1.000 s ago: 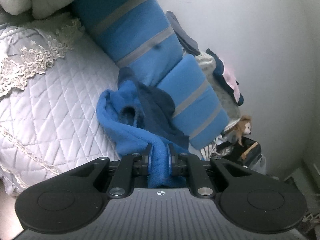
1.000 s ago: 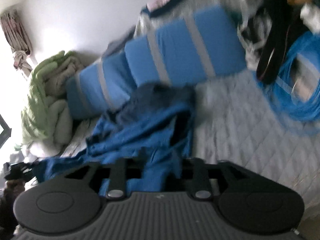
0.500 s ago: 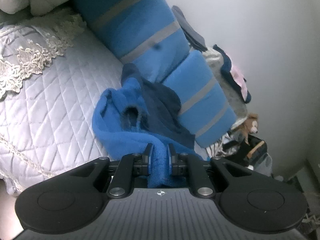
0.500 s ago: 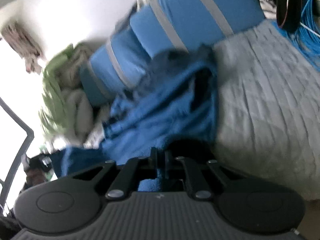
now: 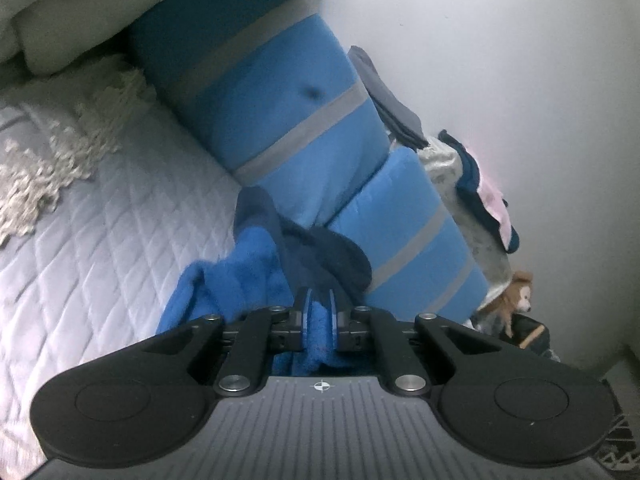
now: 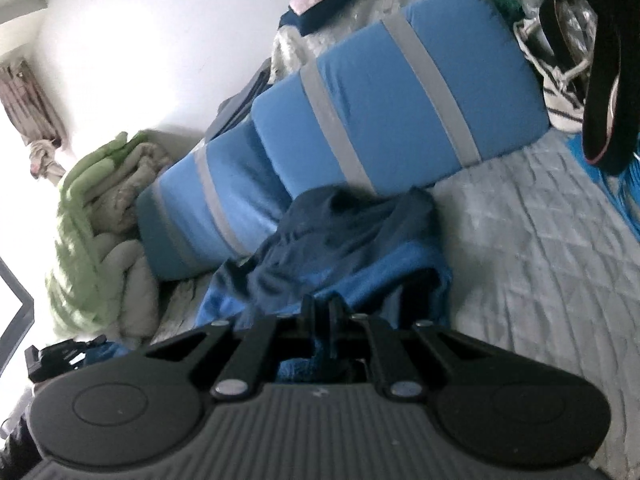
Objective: Fold clothes
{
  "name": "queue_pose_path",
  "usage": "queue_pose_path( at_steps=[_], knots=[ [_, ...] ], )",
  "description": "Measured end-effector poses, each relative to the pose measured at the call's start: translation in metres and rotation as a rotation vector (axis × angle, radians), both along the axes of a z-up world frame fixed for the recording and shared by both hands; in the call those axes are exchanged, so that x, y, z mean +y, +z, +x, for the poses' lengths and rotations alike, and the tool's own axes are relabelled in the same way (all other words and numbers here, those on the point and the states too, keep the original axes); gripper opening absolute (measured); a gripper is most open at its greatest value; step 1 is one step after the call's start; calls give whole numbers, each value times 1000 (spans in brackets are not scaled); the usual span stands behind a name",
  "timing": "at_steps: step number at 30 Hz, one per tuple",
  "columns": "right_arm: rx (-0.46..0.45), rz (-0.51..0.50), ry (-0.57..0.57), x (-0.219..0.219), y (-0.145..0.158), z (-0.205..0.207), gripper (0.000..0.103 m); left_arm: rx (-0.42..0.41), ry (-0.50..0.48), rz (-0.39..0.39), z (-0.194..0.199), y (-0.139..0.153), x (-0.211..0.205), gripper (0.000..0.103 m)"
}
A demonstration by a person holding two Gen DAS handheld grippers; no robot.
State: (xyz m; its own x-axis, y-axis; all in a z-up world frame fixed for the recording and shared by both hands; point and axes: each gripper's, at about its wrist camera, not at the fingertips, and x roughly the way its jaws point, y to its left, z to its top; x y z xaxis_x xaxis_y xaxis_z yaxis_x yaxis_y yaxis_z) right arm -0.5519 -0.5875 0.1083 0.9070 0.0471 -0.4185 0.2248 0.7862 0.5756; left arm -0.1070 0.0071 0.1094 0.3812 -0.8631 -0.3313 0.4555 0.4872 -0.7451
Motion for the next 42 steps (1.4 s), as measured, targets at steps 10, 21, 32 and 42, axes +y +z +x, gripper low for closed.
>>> queue_pose_path(
  at_steps=[10,21,32,42],
  knots=[
    [130,-38,-63,-4,-13,67,6,30,55,115,53,-29,-42,0],
    [185,-51,-82,-7,-23,102,6,-45,73,153,52,-24,-5,57],
    [224,-58,-95,-9,-29,113,6,-516,-176,480,-54,22,64,76],
    [239,-86,-106,-4,-24,111,6,-957,-578,685,-188,16,49,77]
  ],
)
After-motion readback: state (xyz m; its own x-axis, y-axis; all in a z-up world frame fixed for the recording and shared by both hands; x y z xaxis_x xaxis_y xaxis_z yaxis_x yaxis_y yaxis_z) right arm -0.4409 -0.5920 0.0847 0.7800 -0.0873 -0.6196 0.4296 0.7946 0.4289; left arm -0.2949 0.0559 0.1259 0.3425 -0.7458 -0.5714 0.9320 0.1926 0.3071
